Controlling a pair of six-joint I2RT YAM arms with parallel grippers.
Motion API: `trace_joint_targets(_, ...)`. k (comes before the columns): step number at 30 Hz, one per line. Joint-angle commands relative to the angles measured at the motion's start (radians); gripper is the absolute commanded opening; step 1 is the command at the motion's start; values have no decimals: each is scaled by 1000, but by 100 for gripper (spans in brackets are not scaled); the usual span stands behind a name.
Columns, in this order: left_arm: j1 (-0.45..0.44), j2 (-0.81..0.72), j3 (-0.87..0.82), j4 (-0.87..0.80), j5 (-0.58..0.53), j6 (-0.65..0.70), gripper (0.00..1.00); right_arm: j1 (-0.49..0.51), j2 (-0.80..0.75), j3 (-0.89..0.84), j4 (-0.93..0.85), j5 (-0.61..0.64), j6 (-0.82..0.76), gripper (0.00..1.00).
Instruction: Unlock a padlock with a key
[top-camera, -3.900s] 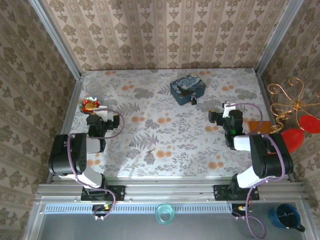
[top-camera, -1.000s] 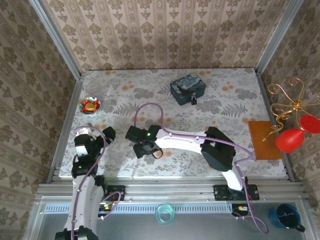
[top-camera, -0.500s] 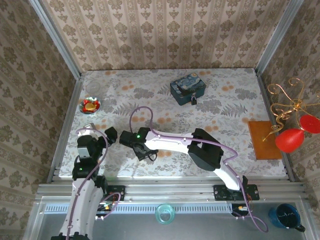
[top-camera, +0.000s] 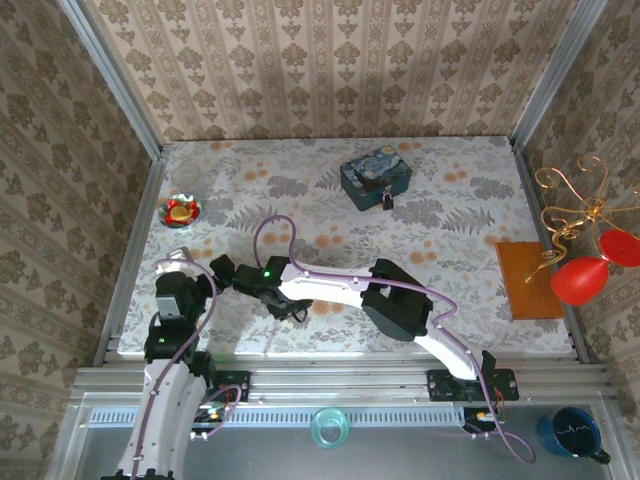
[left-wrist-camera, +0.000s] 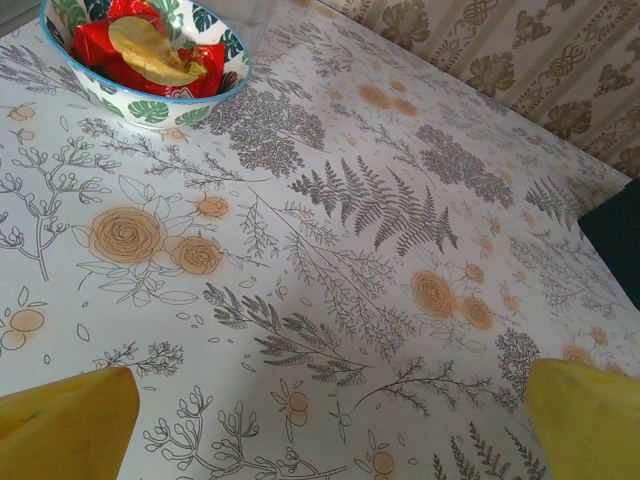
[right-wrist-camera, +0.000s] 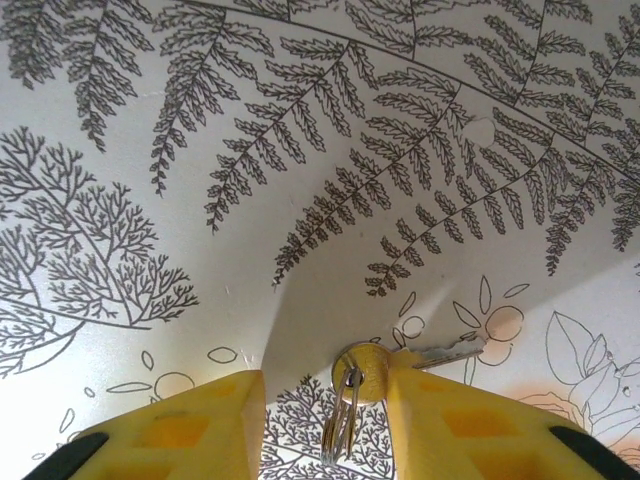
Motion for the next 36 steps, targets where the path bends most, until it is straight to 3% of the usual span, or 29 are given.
trace_joint_targets(1, -6, -12, -3, -6, -19, 22, 100, -3, 37, 15, -77, 61, 21, 35)
trace_joint_targets(8, -5, -12, -4, -2, -24, 31, 100, -2, 3, -12, -63, 110, 25, 12)
trace_joint_targets(12, -6, -5, -17, 28, -16, 32, 100, 12, -162, -156, 93, 154, 24, 2)
trace_joint_targets(18, -6, 67, -20, 94, 23, 41, 100, -22, -421, -380, 307, 137, 79, 0)
trace_joint_targets(22, -46, 184, -25, 188, -8, 68, 100, -103, -603, -518, 390, 19, 228, 0)
trace_joint_targets(24, -115, 281, -6, 254, 2, 100, 100, -161, -743, -669, 576, -75, 302, 0)
trace_joint_targets(27, -286, 387, 26, 355, -25, 166, 99, -246, -905, -833, 767, -154, 423, 0)
trace_joint_targets(32, -560, 477, 13, 644, 9, 351, 97, -349, -1093, -977, 909, -200, 572, 0)
trace_joint_targets(36, -650, 570, 47, 747, 140, 441, 97, -370, -1167, -1024, 943, -220, 660, 0)
